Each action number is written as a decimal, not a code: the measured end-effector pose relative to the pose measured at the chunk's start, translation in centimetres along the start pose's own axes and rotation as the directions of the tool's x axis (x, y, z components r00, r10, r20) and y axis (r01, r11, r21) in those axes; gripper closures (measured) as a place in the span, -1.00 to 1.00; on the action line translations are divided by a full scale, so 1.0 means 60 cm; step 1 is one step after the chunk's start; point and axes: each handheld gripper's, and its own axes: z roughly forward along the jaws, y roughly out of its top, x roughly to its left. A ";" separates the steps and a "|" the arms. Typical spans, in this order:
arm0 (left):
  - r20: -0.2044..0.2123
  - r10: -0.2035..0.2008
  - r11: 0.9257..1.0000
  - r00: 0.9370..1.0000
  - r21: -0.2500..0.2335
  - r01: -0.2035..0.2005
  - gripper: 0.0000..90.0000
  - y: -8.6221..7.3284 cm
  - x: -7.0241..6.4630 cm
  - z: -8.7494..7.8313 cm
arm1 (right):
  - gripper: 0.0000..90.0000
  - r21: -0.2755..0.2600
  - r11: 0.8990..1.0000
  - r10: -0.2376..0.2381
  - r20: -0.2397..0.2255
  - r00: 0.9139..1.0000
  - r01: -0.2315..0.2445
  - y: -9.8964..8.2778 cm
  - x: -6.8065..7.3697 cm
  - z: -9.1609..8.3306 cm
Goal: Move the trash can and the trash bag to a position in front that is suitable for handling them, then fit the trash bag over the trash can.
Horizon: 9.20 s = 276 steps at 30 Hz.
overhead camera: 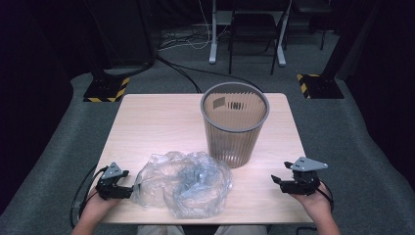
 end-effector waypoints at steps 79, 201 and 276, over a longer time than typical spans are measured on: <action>0.052 -0.052 0.996 0.997 -0.074 0.056 -0.30 0.037 -0.003 -0.075 | -0.59 -0.177 0.979 0.101 0.008 0.995 -0.098 0.313 -0.026 -0.006; 0.261 0.175 0.962 0.949 0.162 -0.222 -0.44 0.124 -0.110 0.082 | -0.47 -0.314 0.947 0.041 -0.093 0.995 -0.069 0.238 0.046 -0.136; 0.352 0.148 0.979 0.924 -0.183 -0.087 0.25 0.196 -0.088 -0.068 | -0.38 -0.286 0.958 -0.029 -0.214 0.976 -0.034 0.250 0.067 -0.130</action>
